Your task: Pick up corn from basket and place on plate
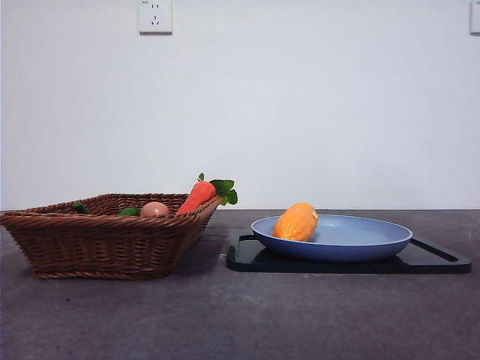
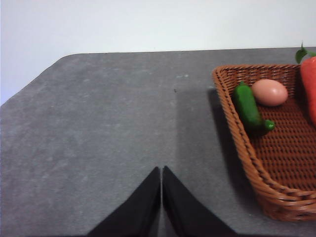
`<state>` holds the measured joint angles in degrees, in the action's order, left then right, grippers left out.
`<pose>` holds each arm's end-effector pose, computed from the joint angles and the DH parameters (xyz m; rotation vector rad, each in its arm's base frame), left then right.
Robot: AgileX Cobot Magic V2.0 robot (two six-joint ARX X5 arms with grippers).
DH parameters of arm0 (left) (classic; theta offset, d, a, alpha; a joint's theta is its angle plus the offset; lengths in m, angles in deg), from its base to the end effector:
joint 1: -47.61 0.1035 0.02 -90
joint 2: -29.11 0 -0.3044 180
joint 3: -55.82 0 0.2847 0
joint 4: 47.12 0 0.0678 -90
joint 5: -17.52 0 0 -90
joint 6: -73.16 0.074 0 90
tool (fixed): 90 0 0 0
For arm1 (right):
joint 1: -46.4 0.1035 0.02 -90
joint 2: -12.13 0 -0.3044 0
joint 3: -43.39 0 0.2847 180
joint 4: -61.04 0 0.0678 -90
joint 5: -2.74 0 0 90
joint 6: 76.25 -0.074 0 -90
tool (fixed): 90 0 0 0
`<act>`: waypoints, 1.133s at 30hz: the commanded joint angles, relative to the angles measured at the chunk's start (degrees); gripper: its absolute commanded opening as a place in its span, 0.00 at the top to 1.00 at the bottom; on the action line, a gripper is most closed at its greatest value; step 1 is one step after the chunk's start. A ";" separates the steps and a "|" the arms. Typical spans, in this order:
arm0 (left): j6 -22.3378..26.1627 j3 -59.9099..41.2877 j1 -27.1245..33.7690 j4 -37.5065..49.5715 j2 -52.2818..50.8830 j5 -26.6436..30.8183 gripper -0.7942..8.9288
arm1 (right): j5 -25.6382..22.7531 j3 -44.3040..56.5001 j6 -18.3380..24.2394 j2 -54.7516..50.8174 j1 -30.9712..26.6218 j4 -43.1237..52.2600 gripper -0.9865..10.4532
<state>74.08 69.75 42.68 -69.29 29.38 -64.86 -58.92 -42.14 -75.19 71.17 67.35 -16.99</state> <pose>0.1322 -0.0016 0.1513 0.0323 0.1480 0.0457 0.1751 0.1046 0.3874 0.0436 0.9168 0.8085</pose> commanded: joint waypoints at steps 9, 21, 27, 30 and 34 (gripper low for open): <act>-0.79 -1.60 0.04 -0.24 -0.07 -0.11 0.91 | 0.11 -0.85 -0.59 0.31 0.24 0.35 0.91; -0.76 -1.60 0.04 -0.24 -0.07 -0.11 0.91 | 0.11 -0.85 -0.59 0.31 0.24 0.35 0.91; -0.76 -1.60 0.04 -0.24 -0.07 -0.11 0.91 | 0.07 -0.77 5.42 -0.37 -0.39 4.11 0.91; -0.76 -1.60 0.04 -0.24 -0.07 -0.11 0.91 | 0.13 -0.09 11.02 -2.80 -3.52 12.15 0.91; -0.79 -1.60 0.04 -0.24 -0.07 -0.11 0.91 | 3.23 4.85 11.08 -7.72 -9.64 26.03 0.91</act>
<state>73.60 69.75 42.68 -69.29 29.41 -64.91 -56.93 -38.23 -65.63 63.70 58.60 5.78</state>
